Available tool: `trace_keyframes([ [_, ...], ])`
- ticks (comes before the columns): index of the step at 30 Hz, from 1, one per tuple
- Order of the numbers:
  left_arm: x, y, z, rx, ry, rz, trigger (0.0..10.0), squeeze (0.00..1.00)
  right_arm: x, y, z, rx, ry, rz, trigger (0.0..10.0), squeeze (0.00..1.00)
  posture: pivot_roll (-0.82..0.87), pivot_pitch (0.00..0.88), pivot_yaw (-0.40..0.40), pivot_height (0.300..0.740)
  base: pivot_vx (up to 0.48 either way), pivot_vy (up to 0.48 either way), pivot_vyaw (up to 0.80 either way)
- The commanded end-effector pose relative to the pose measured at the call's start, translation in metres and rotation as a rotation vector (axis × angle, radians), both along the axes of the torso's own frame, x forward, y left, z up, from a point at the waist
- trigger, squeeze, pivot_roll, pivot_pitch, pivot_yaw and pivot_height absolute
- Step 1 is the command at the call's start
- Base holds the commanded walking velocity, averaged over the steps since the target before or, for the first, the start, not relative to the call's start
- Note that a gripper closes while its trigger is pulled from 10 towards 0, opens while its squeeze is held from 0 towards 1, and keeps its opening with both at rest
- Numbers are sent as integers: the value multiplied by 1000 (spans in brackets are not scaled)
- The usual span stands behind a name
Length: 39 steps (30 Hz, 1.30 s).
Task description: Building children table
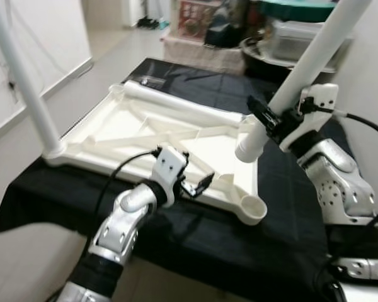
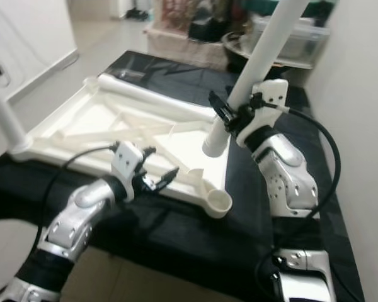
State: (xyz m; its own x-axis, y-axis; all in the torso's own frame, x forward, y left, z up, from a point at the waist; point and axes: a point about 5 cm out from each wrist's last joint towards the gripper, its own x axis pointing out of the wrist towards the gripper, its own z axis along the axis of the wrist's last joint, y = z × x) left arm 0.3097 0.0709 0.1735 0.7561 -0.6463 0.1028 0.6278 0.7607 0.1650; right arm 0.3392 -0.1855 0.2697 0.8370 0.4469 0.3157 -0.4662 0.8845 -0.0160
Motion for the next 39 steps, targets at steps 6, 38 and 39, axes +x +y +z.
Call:
trace_keyframes([
  [6,-1,-3,-6,0,26,46,10000,0,3,1,-5,-14,21,24,10000,0,69,1,-99,740,0,-282,0],
  [38,-85,-12,-23,-91,287,-227,10000,0,-4,-8,-38,-32,205,585,10000,0,111,143,-91,740,0,0,0],
  [39,-95,-9,-26,-66,311,-234,10000,0,-2,-13,-41,-59,199,552,10000,0,118,162,-85,740,0,0,0],
])
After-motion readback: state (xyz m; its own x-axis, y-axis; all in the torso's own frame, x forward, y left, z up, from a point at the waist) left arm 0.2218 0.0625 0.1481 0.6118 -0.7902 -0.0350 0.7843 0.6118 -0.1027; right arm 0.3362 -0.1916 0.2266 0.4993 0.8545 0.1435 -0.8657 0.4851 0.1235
